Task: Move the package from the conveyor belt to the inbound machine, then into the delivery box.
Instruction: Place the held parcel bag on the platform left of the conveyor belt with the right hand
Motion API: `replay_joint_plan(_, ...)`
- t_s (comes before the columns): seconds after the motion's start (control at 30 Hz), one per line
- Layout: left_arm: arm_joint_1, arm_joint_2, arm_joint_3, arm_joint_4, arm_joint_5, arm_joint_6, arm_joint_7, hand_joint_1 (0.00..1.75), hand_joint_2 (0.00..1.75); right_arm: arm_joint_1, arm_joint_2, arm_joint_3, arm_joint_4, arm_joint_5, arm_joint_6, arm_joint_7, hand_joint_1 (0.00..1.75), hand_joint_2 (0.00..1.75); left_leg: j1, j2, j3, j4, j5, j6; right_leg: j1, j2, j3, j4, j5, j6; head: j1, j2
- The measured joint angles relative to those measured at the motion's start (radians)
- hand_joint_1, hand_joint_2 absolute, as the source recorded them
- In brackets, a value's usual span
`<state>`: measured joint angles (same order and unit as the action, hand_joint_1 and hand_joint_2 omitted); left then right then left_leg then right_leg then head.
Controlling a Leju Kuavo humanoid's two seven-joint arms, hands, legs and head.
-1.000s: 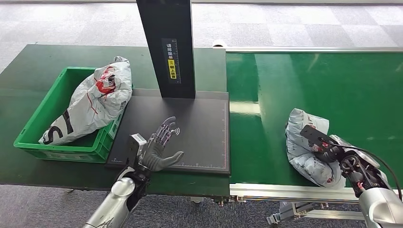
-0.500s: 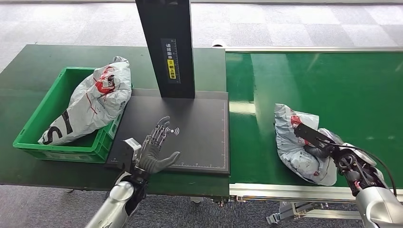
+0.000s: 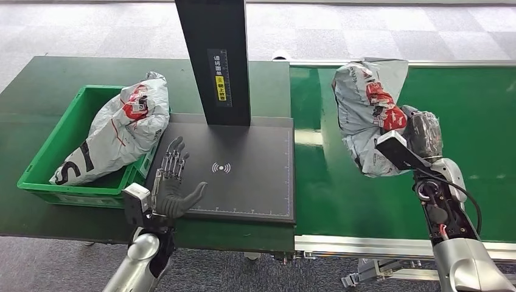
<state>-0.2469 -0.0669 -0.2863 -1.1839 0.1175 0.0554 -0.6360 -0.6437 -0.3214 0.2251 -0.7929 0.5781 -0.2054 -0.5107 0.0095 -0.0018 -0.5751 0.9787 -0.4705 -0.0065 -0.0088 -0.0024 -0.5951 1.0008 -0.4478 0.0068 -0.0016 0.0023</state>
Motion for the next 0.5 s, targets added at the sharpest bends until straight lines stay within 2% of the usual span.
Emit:
replay_joint_plan(0.1, 0.000, -0.001, 0.001, -0.012, 0.003, 0.025, -0.020, 0.00, 1.75, 0.054, 0.004, -0.026, -0.105, 0.005, -0.057, -0.024, 1.75, 1.75, 0.000, 0.000, 0.000, 0.000, 0.000, 0.000, 0.000, 0.000, 0.000, 0.000, 0.000, 0.000, 0.000, 0.000)
replay_joint_plan(0.27, 0.001, -0.011, 0.001, -0.051, 0.029, 0.074, -0.059, 0.00, 1.75, 0.169, 0.015, -0.074, -0.296, 0.048, -0.224, -0.098, 1.75, 1.75, 0.000, -0.002, 0.000, 0.000, 0.000, 0.000, 0.000, 0.000, 0.000, 0.000, 0.000, 0.000, 0.000, 0.000)
replay_joint_plan(0.4, 0.001, -0.019, 0.001, -0.083, 0.031, 0.092, -0.064, 0.00, 1.75, 0.225, 0.019, -0.088, -0.393, 0.089, -0.266, -0.110, 1.75, 1.75, 0.000, 0.000, 0.000, 0.000, 0.000, 0.000, 0.000, 0.000, 0.000, 0.000, 0.000, 0.000, 0.000, 0.000)
replay_joint_plan(0.5, 0.001, -0.021, 0.000, -0.107, 0.030, 0.092, -0.065, 0.00, 1.75, 0.242, 0.020, -0.077, -0.433, 0.199, -0.297, -0.110, 1.75, 1.75, 0.000, 0.000, 0.000, 0.000, 0.000, 0.000, 0.000, 0.000, 0.000, 0.000, 0.000, 0.000, 0.000, 0.000)
